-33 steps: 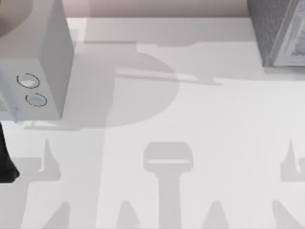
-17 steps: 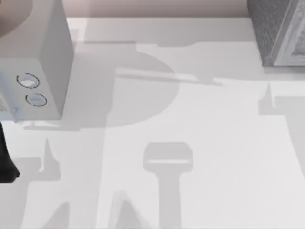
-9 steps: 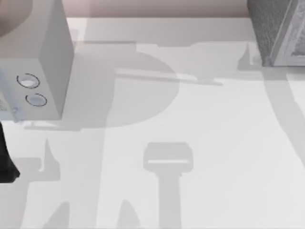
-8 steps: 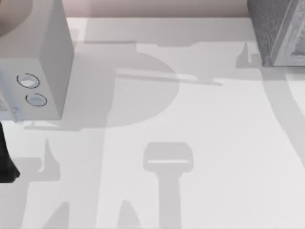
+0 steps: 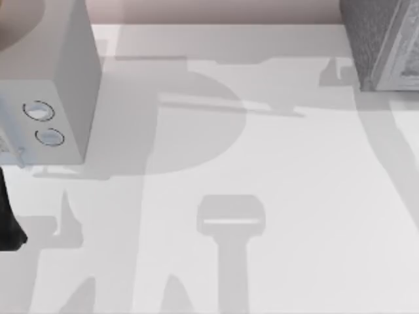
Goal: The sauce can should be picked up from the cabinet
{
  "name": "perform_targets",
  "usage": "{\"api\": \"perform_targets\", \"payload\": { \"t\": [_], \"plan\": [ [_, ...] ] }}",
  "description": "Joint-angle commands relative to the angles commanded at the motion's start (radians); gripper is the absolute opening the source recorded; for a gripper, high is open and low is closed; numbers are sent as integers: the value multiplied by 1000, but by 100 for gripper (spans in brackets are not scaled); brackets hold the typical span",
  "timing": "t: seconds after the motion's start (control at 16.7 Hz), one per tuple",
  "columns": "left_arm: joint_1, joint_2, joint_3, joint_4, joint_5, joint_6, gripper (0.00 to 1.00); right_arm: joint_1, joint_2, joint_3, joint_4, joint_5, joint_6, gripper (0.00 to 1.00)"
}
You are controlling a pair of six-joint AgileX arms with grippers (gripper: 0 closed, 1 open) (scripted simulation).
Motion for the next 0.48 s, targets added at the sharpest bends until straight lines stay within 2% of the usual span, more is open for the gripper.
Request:
{"api": "perform_targets", "payload": {
  "t": [0.48],
  "plan": [
    [0, 0, 0, 0, 0, 0, 100, 116, 77, 52, 17, 123, 6, 100]
  ]
}}
